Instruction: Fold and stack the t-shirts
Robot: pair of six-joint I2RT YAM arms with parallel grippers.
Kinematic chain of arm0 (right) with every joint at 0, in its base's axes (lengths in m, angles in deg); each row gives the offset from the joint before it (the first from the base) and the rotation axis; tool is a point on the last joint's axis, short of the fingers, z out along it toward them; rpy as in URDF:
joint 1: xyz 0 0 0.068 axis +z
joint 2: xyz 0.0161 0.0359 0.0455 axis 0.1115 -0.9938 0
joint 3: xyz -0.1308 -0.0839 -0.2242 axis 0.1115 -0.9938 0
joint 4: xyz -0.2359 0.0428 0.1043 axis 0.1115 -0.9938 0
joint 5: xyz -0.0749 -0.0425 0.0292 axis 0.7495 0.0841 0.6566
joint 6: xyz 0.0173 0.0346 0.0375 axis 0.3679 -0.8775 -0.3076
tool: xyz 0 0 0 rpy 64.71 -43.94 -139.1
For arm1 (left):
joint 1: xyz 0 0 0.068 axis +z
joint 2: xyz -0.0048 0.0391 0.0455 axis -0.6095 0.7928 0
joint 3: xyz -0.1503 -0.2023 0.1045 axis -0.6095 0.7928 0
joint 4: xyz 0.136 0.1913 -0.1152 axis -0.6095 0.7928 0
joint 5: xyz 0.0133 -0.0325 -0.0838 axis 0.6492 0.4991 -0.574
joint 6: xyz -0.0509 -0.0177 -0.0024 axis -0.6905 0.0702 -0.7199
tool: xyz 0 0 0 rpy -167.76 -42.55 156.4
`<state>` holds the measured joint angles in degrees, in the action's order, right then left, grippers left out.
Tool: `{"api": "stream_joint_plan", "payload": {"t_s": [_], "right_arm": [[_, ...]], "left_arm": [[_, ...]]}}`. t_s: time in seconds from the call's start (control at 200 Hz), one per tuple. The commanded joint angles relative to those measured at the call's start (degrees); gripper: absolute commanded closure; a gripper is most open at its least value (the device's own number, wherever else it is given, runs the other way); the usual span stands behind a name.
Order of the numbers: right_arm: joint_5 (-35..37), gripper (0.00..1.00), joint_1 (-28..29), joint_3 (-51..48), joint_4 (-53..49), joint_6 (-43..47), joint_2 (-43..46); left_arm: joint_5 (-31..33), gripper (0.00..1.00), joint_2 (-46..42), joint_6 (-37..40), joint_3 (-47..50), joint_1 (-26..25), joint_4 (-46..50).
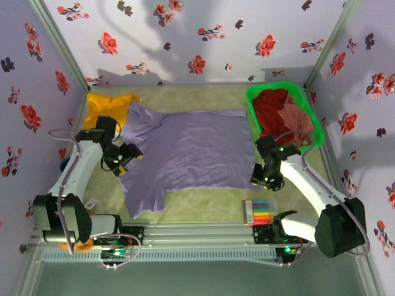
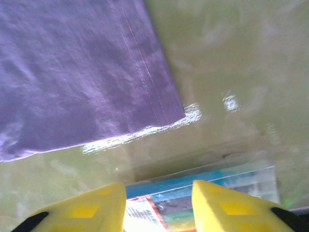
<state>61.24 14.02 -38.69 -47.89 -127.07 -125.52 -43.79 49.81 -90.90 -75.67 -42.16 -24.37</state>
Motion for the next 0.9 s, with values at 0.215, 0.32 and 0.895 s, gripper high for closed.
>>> {"api": "stream_joint_plan", "payload": {"t_s": [0.215,0.32,0.895], "right_arm": [[5.91,0.62,-0.42,-5.81,9.54,-4.66,-2.67],[7.23,0.65,-1.29,-6.55,11.99,-4.65,-2.58],[3.67,0.72,-3.55,-12.29,21.92,-4.27,-7.55]], "left_arm": [[3.38,0.31,-2.42,-3.35,5.21,-1.63,0.22],[3.94,0.32,-1.85,-3.34,5.98,-2.03,0.56],[14.17,0.32,-7.63,-7.13,14.26,-2.17,5.87]]}}
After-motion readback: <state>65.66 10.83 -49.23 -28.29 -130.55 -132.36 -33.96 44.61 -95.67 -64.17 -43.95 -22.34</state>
